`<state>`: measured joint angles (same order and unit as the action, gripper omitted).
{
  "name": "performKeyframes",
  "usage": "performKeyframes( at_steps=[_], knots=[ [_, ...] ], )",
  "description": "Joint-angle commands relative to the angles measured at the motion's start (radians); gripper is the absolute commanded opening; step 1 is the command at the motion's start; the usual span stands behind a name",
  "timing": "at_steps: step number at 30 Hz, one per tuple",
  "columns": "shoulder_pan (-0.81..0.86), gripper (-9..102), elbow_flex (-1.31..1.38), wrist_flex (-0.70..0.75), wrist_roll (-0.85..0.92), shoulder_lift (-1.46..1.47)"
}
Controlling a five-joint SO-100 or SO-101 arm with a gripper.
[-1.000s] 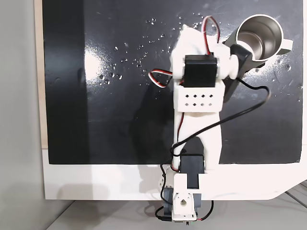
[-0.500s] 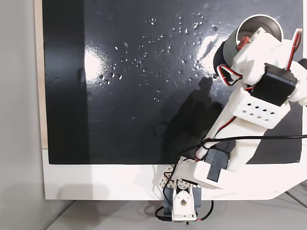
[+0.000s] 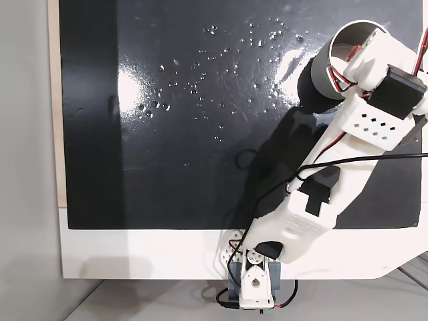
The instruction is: Grasp a cube and put it in the cup.
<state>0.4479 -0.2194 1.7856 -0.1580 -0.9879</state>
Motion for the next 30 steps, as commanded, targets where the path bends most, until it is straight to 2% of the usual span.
performKeyframes(
  at_steps=[1, 14, 22, 30],
  knots=[
    [0.011, 7, 0.097, 0.008, 0.008, 0.028],
    [0.014, 7, 0.163, 0.009, 0.011, 0.080],
    [0.026, 26, 0.152, 0.012, 0.023, 0.041],
    [0.064, 27, 0.110, 0.012, 0.032, 0.012]
  ],
)
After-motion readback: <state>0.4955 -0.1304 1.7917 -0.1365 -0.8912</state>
